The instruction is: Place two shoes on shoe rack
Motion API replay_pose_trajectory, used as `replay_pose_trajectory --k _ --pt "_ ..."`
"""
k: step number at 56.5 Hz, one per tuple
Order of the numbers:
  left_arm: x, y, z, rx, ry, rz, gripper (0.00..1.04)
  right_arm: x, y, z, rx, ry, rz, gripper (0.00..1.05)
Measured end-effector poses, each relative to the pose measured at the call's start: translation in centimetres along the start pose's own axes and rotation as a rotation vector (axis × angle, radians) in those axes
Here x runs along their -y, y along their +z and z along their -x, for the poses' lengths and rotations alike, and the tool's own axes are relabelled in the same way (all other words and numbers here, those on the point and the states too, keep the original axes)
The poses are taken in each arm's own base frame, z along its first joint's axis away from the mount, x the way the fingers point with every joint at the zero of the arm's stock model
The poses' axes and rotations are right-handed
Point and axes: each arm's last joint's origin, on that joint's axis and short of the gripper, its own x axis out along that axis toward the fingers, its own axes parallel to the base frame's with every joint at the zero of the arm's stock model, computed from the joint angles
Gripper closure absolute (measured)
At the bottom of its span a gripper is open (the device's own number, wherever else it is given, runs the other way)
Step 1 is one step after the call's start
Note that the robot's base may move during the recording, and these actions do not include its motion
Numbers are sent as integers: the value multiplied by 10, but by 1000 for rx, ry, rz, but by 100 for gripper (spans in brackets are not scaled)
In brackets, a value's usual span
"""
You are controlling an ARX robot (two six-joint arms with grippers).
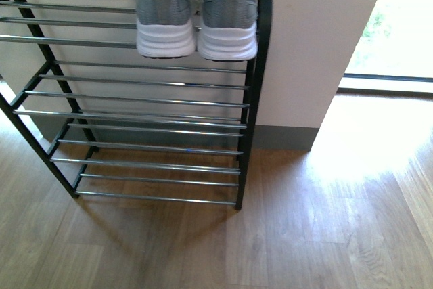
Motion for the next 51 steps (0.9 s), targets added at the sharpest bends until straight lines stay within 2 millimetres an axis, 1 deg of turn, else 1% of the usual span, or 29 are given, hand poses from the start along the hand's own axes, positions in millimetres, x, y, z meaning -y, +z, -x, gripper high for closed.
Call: replay_pose_trajectory --k 51 --pt "0 0 0 0 -1 0 9 0 0 0 -2 -2 0 9"
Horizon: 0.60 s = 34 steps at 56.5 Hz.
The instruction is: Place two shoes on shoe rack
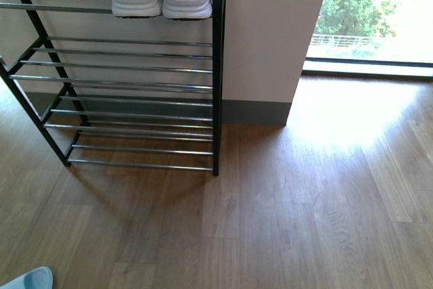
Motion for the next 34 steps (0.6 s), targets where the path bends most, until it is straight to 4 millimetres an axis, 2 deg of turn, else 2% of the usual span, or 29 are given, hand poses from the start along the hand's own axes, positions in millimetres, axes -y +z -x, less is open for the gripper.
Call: replay_pose_trajectory --k 34 --pt "0 0 0 0 0 0 9 0 0 0 -1 2 0 9"
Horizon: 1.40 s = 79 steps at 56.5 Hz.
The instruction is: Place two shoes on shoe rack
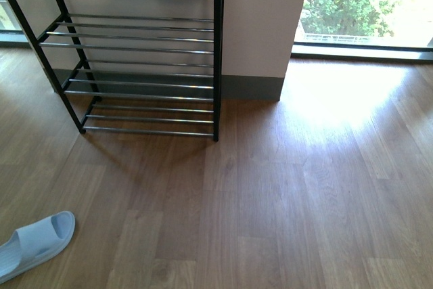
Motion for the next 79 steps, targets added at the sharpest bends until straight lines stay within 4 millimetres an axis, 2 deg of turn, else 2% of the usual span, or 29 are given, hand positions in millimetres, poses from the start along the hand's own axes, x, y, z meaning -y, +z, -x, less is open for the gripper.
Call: replay_pose_trajectory --k 79 --pt "0 0 0 0 0 0 9 0 0 0 0 1 0 9"
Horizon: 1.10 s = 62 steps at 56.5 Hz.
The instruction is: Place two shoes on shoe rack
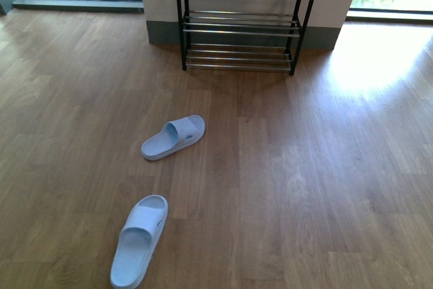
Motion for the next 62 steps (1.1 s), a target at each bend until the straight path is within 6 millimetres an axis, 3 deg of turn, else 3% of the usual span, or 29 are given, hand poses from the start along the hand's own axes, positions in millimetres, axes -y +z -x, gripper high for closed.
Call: replay_pose_trajectory --k 62 --pt "0 0 0 0 0 0 9 0 0 0 -1 3 0 9"
